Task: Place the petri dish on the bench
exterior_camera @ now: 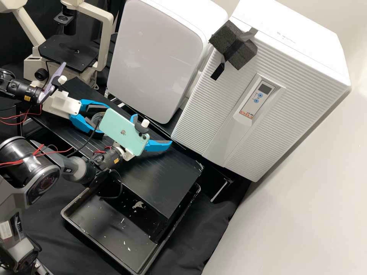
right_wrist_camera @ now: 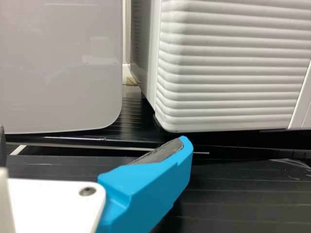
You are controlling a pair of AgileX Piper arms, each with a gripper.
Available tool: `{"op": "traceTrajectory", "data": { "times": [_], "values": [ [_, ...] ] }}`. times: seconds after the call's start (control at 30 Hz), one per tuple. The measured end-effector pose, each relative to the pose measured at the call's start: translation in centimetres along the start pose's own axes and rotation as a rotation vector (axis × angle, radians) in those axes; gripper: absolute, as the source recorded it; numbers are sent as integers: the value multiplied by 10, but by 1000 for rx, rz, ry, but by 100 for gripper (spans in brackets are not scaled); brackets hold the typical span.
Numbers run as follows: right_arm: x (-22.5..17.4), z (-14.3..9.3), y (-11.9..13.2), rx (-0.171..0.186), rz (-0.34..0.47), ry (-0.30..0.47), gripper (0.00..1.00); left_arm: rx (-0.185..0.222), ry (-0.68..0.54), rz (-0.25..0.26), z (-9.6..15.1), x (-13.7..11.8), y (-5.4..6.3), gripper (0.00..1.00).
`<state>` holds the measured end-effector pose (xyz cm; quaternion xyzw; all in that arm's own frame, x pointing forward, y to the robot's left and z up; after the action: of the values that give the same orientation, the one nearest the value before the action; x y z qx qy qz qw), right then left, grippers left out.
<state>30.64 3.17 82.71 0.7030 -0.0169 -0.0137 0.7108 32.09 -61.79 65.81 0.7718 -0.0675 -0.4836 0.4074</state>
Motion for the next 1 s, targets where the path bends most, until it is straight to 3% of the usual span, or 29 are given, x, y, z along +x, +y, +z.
{"op": "traceTrajectory", "data": {
  "times": [0.1,0.27,0.47,0.53,0.67,0.87,1.0],
  "values": [
    [0,0,0,0,0,0,100,21,1,1,0,0,0,100],
    [0,0,0,0,0,0,100,4,13,0,-1,-1,-3,100],
    [0,0,0,0,0,0,100,43,42,8,-3,-4,-6,100],
    [0,0,0,0,0,0,100,67,78,29,-3,-8,-7,100],
    [0,0,0,0,0,0,100,164,123,70,3,-25,-5,100],
    [0,0,0,0,0,0,100,242,108,129,15,-50,-2,100],
    [0,0,0,0,0,0,100,280,138,222,18,-67,0,100]
  ]
}}
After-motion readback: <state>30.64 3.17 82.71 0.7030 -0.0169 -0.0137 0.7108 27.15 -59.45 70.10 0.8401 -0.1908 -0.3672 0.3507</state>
